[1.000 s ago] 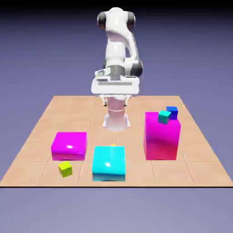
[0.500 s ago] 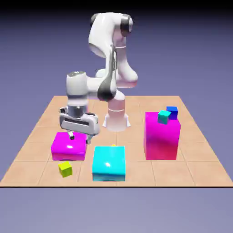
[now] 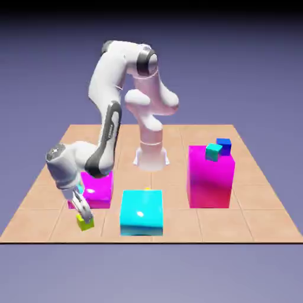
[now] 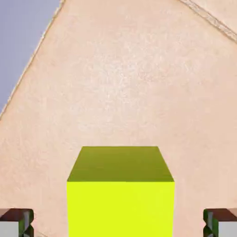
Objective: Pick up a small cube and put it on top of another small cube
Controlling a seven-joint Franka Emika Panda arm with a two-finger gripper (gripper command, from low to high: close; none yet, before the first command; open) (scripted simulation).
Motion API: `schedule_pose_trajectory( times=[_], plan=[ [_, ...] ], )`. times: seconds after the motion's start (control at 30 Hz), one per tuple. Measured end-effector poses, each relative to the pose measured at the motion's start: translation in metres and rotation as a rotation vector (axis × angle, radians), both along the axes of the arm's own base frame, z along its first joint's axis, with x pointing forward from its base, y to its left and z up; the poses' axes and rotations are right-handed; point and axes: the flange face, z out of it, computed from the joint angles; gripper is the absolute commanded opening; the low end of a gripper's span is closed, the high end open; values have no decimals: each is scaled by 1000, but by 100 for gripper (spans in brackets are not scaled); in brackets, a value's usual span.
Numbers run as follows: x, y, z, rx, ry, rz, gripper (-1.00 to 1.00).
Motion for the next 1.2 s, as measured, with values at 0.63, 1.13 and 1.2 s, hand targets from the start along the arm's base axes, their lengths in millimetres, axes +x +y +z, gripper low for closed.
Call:
schedule_pose_trajectory(
  times=[0.63,1.13,1.2],
  plan=[
    [-14,446,269,125,-68,1353,-100],
    [-178,572,273,0,0,1984,100],
    [-176,574,288,0,0,1984,100]
  ],
)
